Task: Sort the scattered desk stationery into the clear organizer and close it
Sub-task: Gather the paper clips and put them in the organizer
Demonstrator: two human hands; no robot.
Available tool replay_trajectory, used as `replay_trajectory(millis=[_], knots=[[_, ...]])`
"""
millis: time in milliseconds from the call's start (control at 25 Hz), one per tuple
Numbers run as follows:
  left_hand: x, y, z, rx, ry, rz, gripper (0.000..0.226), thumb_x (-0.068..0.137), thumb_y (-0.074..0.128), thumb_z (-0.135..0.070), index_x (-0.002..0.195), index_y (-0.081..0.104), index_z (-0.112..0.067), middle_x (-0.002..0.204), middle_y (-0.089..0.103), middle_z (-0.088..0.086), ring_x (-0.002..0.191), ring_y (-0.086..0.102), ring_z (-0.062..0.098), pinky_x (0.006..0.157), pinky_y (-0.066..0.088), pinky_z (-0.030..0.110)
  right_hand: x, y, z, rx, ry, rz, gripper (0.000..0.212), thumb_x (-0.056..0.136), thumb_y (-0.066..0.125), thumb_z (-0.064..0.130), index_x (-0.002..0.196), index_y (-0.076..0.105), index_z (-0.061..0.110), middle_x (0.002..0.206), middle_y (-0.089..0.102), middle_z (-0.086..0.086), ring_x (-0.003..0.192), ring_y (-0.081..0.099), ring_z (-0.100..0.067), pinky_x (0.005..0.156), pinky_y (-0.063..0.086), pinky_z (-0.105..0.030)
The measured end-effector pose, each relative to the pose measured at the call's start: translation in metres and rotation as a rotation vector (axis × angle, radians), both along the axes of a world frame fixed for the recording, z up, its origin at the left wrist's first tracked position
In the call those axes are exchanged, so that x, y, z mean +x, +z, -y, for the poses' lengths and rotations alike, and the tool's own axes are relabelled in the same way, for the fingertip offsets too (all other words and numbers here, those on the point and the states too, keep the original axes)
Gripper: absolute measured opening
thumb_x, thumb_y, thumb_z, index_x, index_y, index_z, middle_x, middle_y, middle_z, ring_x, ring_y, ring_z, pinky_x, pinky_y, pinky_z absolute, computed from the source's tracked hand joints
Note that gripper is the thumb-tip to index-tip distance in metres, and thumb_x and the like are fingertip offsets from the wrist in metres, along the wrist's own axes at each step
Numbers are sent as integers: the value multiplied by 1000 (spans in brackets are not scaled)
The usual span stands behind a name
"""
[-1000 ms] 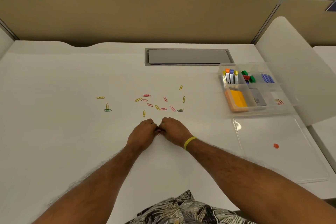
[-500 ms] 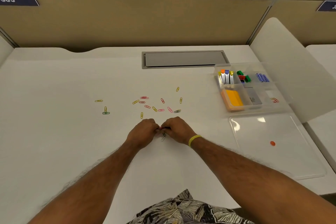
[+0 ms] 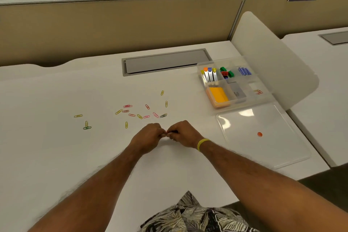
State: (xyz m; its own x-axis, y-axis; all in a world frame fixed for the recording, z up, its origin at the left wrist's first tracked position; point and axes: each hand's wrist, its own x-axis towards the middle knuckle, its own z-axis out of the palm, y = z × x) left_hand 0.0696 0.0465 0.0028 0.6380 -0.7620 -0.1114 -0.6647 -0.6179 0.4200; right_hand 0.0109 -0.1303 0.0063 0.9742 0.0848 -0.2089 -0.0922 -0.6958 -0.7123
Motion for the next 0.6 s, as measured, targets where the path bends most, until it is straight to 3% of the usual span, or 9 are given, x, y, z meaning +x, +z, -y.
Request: replay_trajectory(millis=[280, 600], knots=[[16, 17, 92, -23, -146, 51, 27, 98, 48, -30, 107, 71, -19, 92, 63, 3, 85, 58, 19, 72, 49, 39, -11, 20, 81, -43, -151, 76, 18, 90, 63, 17, 99, 75, 7, 86, 74, -8, 74, 62, -11, 70, 49, -21], [45, 55, 266, 37, -381, 177, 23, 96, 54, -23, 112, 70, -17, 98, 63, 6, 89, 58, 21, 74, 50, 36, -17, 49, 220, -135, -389, 171, 19, 90, 64, 21, 100, 75, 9, 87, 73, -10, 76, 61, -17, 71, 48, -27]])
